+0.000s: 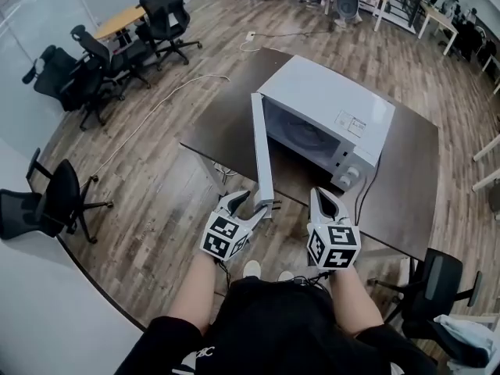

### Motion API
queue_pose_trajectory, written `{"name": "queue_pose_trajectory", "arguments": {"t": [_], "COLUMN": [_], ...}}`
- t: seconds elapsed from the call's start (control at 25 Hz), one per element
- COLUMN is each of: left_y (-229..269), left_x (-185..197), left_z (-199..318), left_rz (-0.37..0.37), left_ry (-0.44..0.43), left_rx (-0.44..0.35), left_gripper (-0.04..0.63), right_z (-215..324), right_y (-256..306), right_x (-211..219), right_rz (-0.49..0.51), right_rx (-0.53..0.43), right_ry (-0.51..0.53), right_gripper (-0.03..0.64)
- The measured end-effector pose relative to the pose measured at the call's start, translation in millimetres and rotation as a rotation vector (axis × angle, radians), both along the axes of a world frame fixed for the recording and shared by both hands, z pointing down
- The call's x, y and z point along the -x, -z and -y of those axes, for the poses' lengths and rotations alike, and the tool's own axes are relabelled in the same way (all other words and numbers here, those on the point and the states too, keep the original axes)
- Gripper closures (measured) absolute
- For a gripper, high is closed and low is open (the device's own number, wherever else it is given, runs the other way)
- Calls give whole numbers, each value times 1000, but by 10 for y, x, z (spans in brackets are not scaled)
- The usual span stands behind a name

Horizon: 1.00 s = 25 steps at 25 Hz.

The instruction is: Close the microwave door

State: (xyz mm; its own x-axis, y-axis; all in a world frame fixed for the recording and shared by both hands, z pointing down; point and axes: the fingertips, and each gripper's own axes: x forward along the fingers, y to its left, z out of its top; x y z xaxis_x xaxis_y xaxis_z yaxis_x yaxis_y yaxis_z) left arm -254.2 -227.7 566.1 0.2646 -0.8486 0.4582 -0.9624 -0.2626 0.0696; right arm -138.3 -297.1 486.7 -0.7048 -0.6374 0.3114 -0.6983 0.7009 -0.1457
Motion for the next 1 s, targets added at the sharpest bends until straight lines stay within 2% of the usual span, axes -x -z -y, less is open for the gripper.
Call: {"name": "queue_pose_trajectory", "arguments": {"t": [0.24,0.44,0.68,0.8,1.0], "left_y": [-57,-54,-88,-88,-97], "left_x": [-83,-264,-460,-581,-777], "left_z": [127,190,315,418,650], "left_rz": [-23,-35,-13,-28,-41], "left_ry": [-113,-200,-270,-255,-166], "left_rx": [28,41,88,90,77], "left_gripper": [353,398,413,411,413], "right_z": [106,159,234,271,337], "right_y": [-20,-27,-41,-34,-41], "right_x": [-58,-171,-389,-544,-813], "right_rz": [-8,-9,-5,-4,0], "right_rx": [4,10,12,11,10], "right_ry": [-58,-107,-166,-203,-260], "right_gripper": [607,607,607,607,607]}}
